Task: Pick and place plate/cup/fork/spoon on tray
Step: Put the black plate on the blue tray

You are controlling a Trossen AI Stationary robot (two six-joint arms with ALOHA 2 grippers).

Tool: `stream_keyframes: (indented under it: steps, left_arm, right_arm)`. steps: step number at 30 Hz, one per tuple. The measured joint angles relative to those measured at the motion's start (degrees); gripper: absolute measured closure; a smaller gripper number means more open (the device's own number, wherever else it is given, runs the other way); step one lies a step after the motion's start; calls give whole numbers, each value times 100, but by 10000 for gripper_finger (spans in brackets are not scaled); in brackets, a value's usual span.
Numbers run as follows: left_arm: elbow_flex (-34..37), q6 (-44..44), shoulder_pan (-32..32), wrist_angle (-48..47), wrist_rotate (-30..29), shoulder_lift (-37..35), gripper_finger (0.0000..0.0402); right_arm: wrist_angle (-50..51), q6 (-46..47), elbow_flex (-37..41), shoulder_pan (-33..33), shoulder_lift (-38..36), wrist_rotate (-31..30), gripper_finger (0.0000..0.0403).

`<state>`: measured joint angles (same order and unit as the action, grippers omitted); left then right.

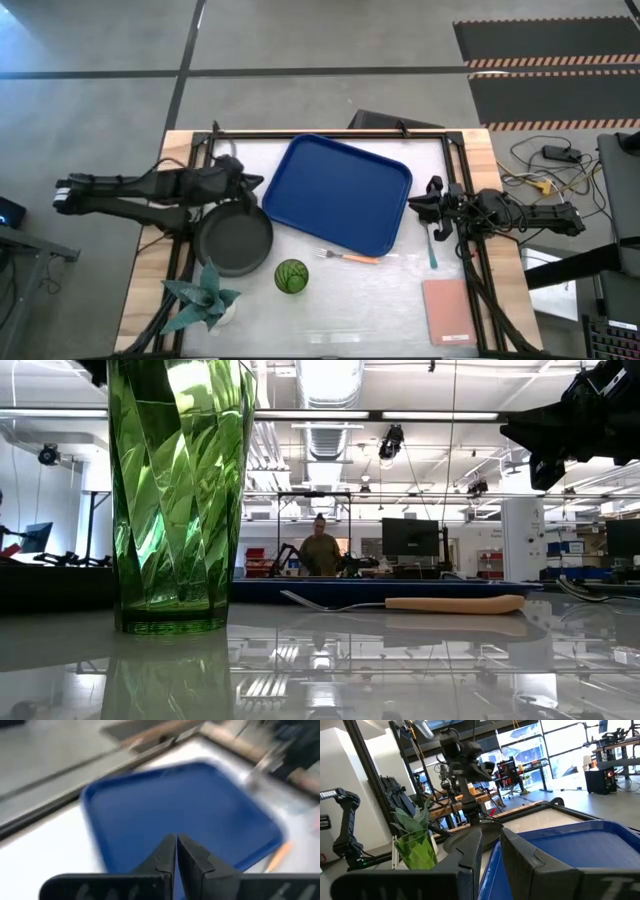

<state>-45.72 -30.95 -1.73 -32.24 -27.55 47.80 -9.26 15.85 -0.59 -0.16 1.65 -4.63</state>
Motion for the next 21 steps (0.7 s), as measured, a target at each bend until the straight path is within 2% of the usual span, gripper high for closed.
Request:
stream_keyframes:
  steps: [3,7,11,16,21]
  left_arm:
    - [-316,-207,-316,-760,193,302,402]
    - [-697,-79,-797,-1344,815,847,402]
    - [-1073,370,-1239,-2095,1233,1406,402]
    - [-1161,1301,-1569,-2841,1950,1870,402]
    - [-988,1909,-1615,-3226,2098,2169,402]
  right_arm:
    - [0,12,-1,1,0,3,342]
    - [0,17,-1,1,0,3,342]
    - [0,23,-1,1,0,3,342]
    - [-2,78,-1,1,0,5,342]
    - [-2,76,-1,1,0,5,342]
